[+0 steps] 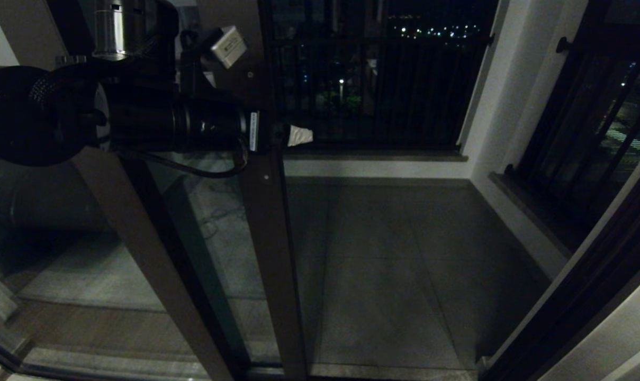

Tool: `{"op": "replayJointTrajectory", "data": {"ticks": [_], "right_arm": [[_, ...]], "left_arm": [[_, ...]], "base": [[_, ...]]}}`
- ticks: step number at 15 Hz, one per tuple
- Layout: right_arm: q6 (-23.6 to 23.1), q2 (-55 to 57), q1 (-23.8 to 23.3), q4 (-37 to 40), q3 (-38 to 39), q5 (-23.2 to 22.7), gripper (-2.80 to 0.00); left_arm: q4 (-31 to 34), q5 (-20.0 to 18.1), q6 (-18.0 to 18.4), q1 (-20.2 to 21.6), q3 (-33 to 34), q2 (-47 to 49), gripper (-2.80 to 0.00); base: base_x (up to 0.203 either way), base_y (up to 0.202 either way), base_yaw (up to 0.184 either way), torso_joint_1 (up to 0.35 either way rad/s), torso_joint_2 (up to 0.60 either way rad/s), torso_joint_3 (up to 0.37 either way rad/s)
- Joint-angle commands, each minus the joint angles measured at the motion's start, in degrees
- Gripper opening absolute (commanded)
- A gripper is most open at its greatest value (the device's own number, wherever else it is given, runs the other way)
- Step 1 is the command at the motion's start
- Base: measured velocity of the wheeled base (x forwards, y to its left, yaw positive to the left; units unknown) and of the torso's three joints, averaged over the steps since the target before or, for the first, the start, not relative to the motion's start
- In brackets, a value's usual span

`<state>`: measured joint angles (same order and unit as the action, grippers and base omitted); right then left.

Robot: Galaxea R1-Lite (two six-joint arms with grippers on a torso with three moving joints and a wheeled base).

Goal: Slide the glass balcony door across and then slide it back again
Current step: Close the slid door

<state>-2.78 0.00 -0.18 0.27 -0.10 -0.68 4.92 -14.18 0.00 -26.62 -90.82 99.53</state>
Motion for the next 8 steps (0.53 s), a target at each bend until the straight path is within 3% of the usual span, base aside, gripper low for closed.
{"op": "replayJointTrajectory", "data": {"ticks": [1,8], "right_arm": [[0.0,0.1,0.0,0.0,0.0,0.0,-2.80],[0.0,0.1,0.0,0.0,0.0,0.0,-2.80]], "left_arm": [[0.0,-0.1,0.0,-0.2,-0.1,0.3,0.00],[-0.1,0.0,-0.1,-1.0,-1.4,1.3,0.00]], "base": [[0.000,0.000,0.000,0.000,0.00,0.000],[0.000,0.000,0.000,0.000,0.00,0.000]]}}
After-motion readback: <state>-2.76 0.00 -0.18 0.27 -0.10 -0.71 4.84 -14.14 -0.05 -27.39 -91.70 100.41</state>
